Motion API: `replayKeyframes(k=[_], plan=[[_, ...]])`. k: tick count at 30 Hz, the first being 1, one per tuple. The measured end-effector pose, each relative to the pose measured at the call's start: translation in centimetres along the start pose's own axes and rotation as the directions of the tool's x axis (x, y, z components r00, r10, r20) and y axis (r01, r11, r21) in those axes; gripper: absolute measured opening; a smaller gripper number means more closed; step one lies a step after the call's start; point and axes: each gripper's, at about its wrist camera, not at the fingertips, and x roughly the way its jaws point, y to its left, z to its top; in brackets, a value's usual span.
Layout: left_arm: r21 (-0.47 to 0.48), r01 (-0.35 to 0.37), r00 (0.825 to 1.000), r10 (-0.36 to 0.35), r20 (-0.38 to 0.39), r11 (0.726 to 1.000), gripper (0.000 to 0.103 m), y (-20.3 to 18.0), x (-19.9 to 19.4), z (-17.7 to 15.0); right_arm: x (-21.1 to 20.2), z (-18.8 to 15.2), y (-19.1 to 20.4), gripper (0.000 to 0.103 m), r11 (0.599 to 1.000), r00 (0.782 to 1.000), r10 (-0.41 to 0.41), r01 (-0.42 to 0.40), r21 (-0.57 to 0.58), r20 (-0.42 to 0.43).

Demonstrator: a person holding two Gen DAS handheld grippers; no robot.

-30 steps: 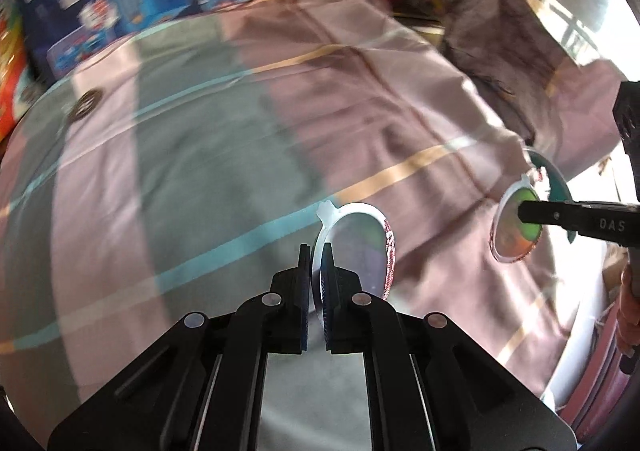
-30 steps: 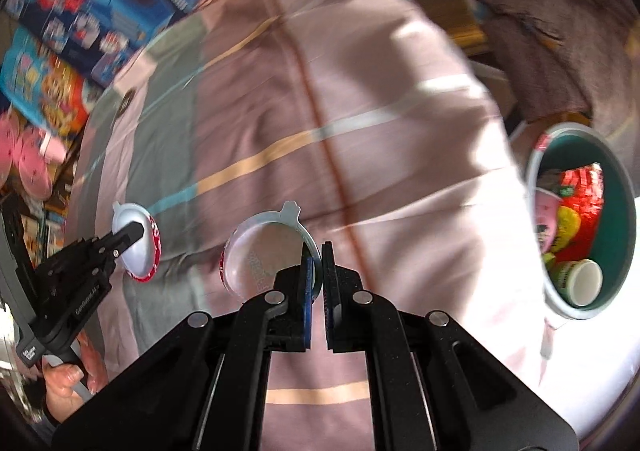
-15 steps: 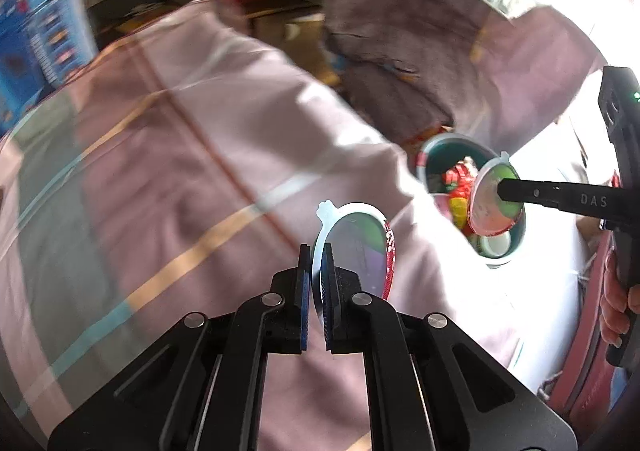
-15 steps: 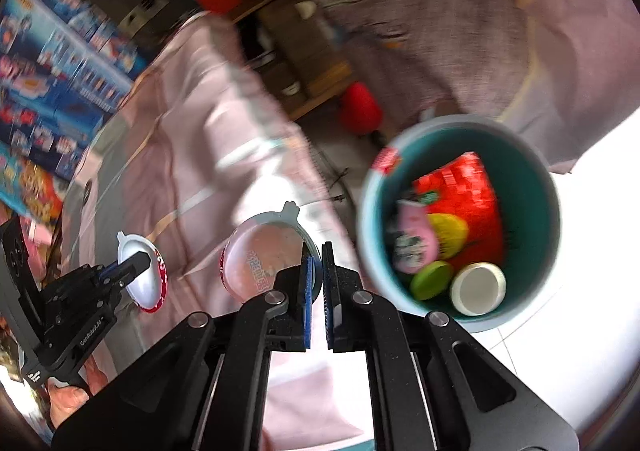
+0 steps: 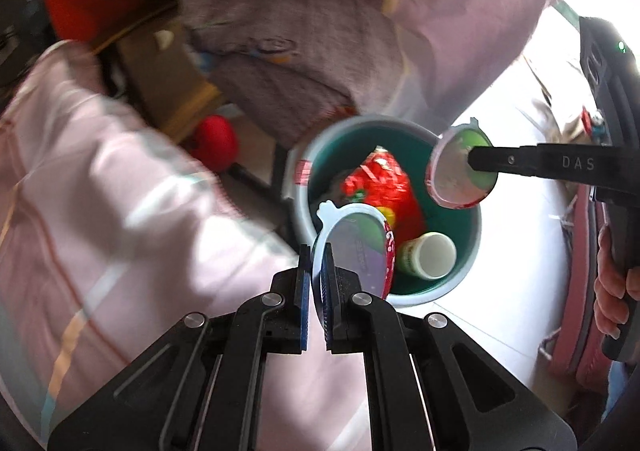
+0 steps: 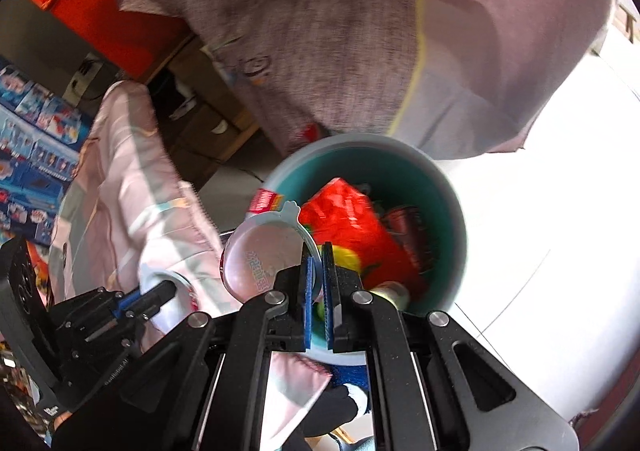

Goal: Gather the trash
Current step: 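Carry both clear lids over the teal bucket and open both tools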

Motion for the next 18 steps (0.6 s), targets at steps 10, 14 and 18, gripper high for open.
replayKeyframes(k=[10,14,18], plan=[[0.052,0.060,0.995,-0.056,-0.081,0.997,0.006,-2.9,5.4,1.7,1.3,0.8,-2.7,0.005,0.998,0.999,-0.034,0.035,0.044,-0.024],[0.050,0.074,0.993,-0.069,-0.100,0.996,0.011,-3.2,6.1,2.0,1.5,1.1,-2.7,0.005,0.999,0.999,-0.037,0.038,0.038,-0.029],[0.048,0.047,0.996,-0.044,-0.075,0.998,0.060,-2.8,5.6,1.9,1.9,1.1,-2.4,0.005,0.999,0.999,-0.036,0.037,0.032,-0.036]])
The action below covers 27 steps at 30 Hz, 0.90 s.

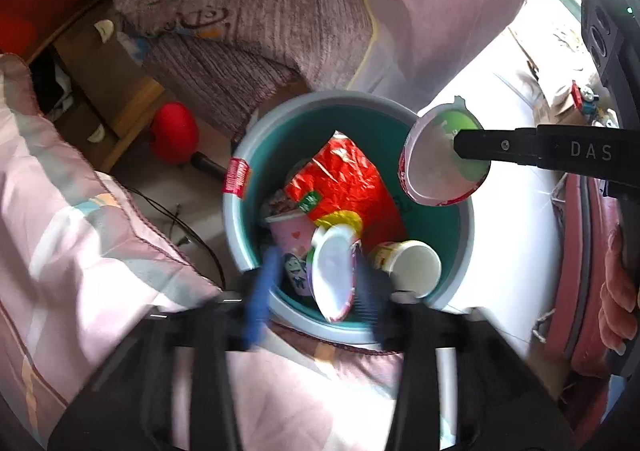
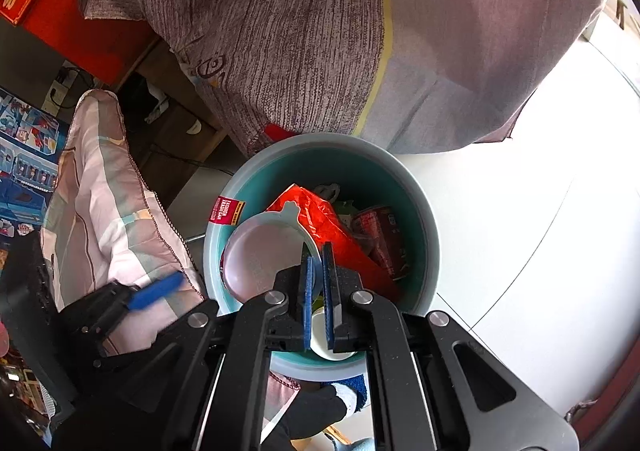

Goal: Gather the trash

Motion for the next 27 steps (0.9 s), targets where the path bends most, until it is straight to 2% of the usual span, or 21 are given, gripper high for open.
replayKeyframes(k=[4,6,8,11,13,18,24,27], plan=[[-0.007,-0.027,0.999,0.028,0.016,1.000,0.074,0.5,-0.9,-0.3,0.3,0.0,0.4,0.005,1.000,1.000,0.001,-0.001,-0.007,-0.009],[-0.018,-0.035,0.999,0.035,0.022,0.999,0.088,0.8,-1.3,-0.6,0.3,-0.1,0.7,0.005,1.000,1.000,-0.001,0.001,-0.015,-0.011],[-0.031,-0.044,0.998,0.045,0.035,0.999,0.094,1.1,-2.0,-0.9,0.5,-0.1,1.1,0.009,1.000,1.000,-0.001,0.001,-0.024,-0.018],[-0.057,-0.044,0.998,0.047,0.052,0.997,0.096,1.7,-2.9,-1.4,0.6,-0.3,1.6,0.020,0.999,1.000,0.003,-0.004,-0.036,-0.030],[-0.077,-0.038,0.997,0.042,0.060,0.996,0.097,2.2,-3.4,-1.7,0.4,-0.5,2.0,0.048,0.999,1.000,0.007,-0.008,-0.042,-0.027],[-0.100,-0.044,0.997,0.050,0.064,0.994,0.097,2.6,-4.3,-2.3,-0.6,-1.0,3.0,0.072,0.998,1.000,-0.001,0.001,-0.060,-0.004],[-0.103,-0.059,0.993,0.069,0.091,0.993,0.097,2.5,-6.4,-3.5,-2.0,-2.2,4.3,0.080,0.994,0.999,-0.036,0.037,-0.103,0.008],[-0.112,-0.059,0.992,0.071,0.102,0.992,0.097,2.3,-7.5,-4.0,-3.1,-3.1,4.9,0.088,0.992,0.999,-0.038,0.040,-0.120,0.021]])
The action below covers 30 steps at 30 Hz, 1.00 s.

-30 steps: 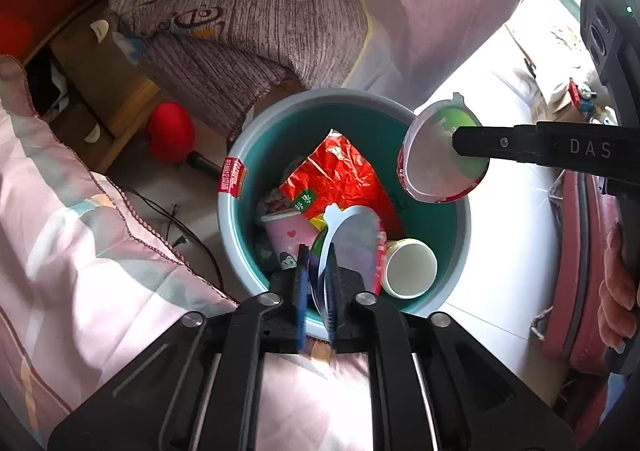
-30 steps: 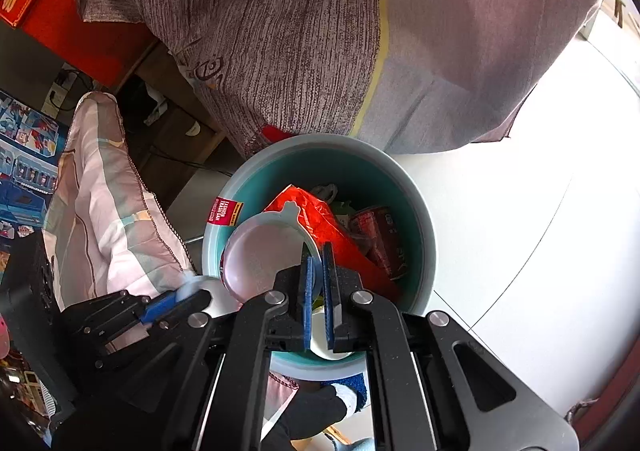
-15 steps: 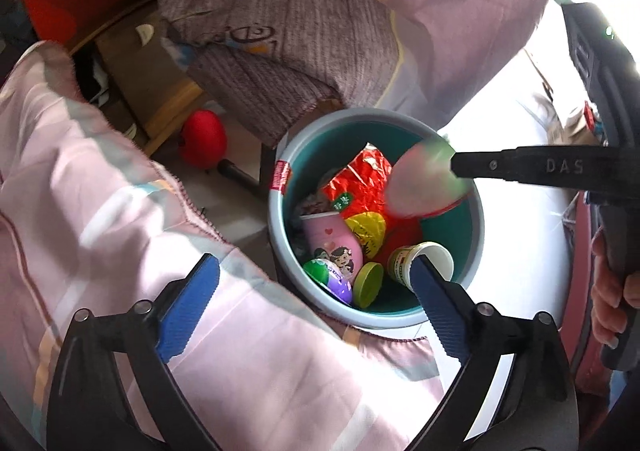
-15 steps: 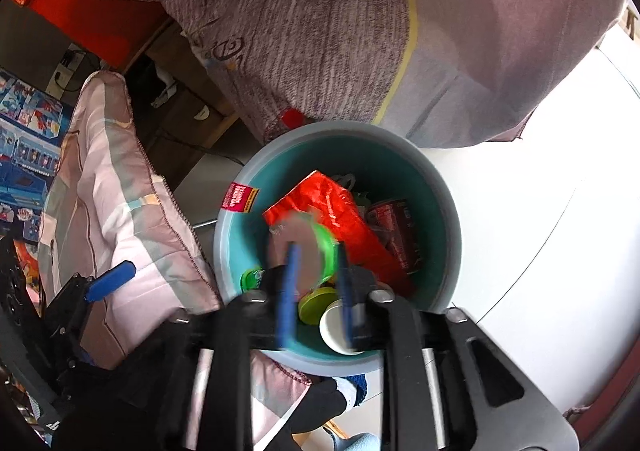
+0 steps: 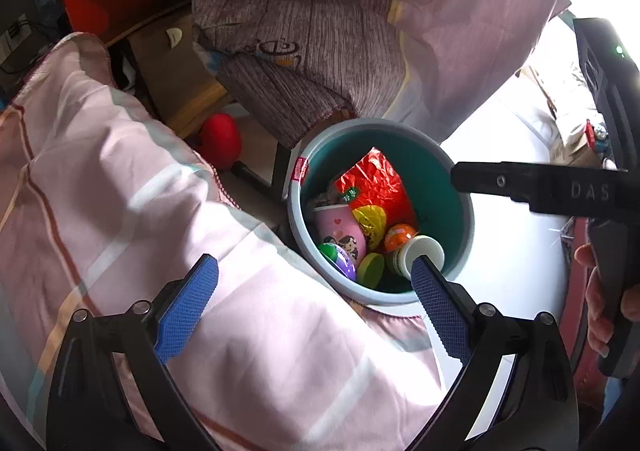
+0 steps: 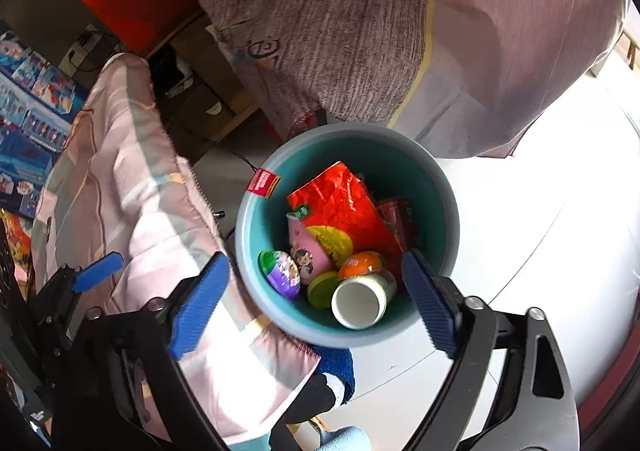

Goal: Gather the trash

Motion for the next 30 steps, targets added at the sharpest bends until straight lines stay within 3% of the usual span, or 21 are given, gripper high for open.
replayKeyframes(k=[7,20,30], plan=[[-0.016,-0.028,0.998,0.029,0.055,0.999,0.099,-0.1,-3.6,-1.5,-3.4,-2.4,0.7,0.096,1.000,0.998,-0.025,0.026,-0.014,0.055],[-0.069,-0.061,0.990,0.069,0.125,0.996,0.099,-0.2,-9.7,-5.0,-8.7,-6.8,2.5,0.096,0.991,0.988,-0.084,0.096,-0.091,0.126],[-0.102,-0.079,0.985,0.093,0.144,0.992,0.099,0.2,-12.0,-7.6,-11.1,-10.2,5.5,0.096,0.963,0.966,-0.163,0.199,-0.179,0.199]])
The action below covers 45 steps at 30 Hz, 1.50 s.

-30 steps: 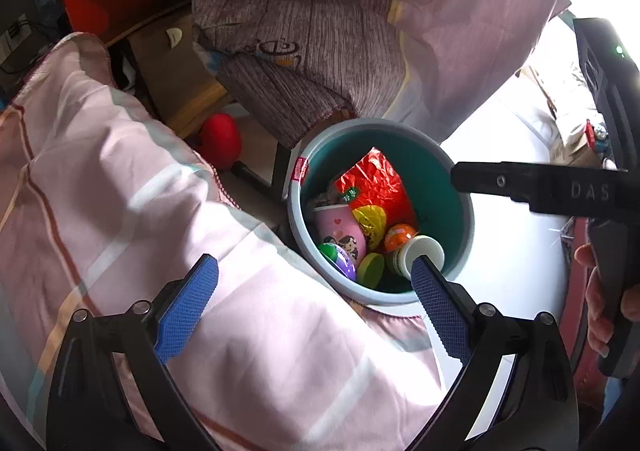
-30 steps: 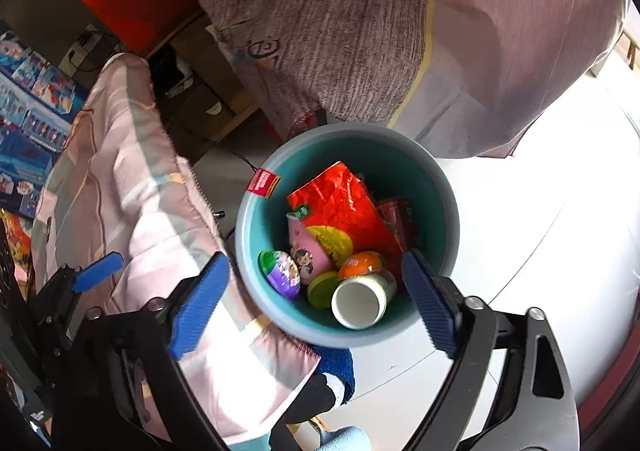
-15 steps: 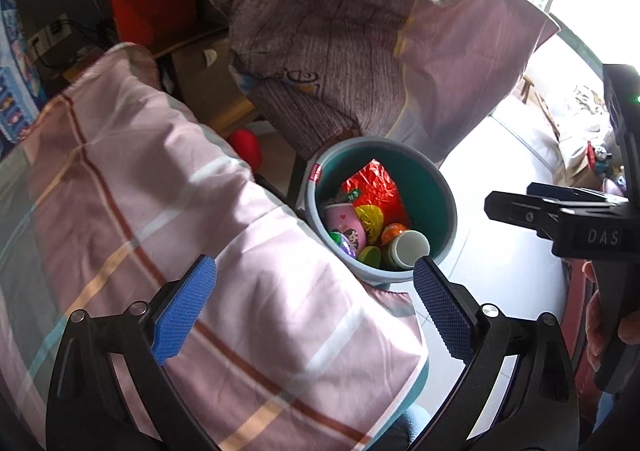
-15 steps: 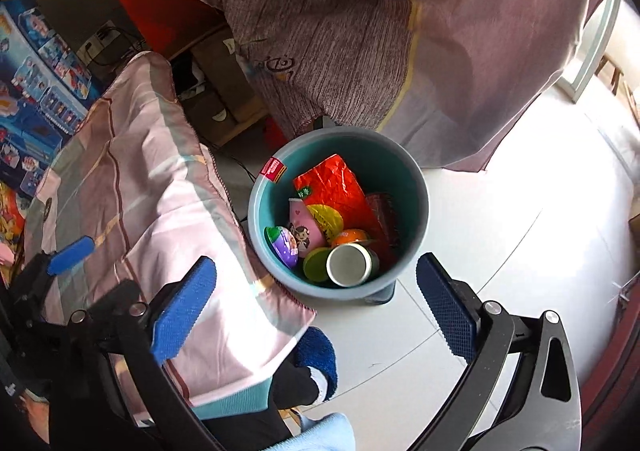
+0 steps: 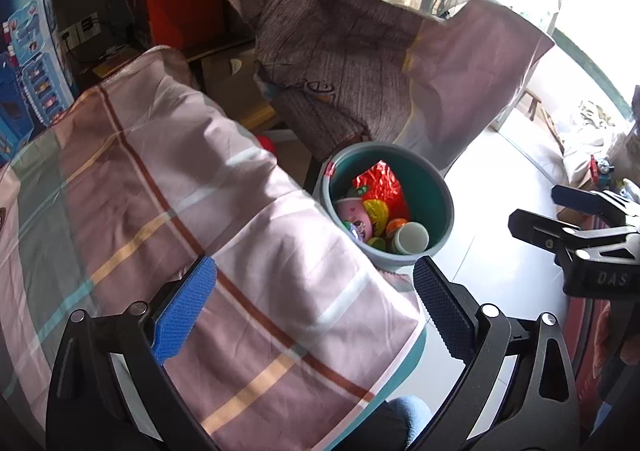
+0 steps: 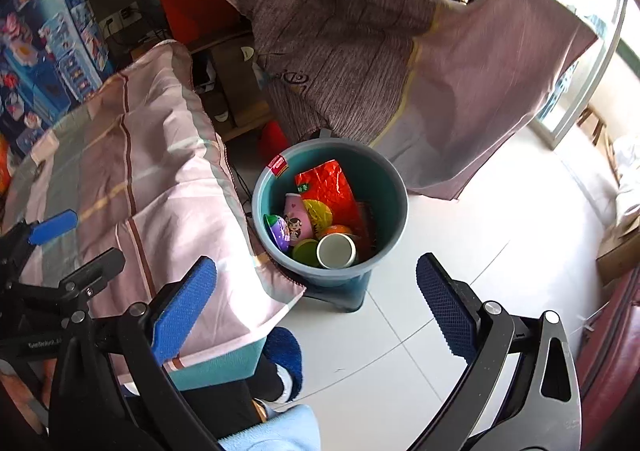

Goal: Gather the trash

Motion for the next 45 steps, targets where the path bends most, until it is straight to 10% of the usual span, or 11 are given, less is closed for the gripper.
replayKeyframes(k=[45], plan=[[-0.026,-0.068,0.990,0.064,-0.125,0.997,0.099,2.0,6.0,-4.7,8.0,-4.8,-0.7,0.096,0.999,0.986,-0.011,0.016,0.029,-0.163]])
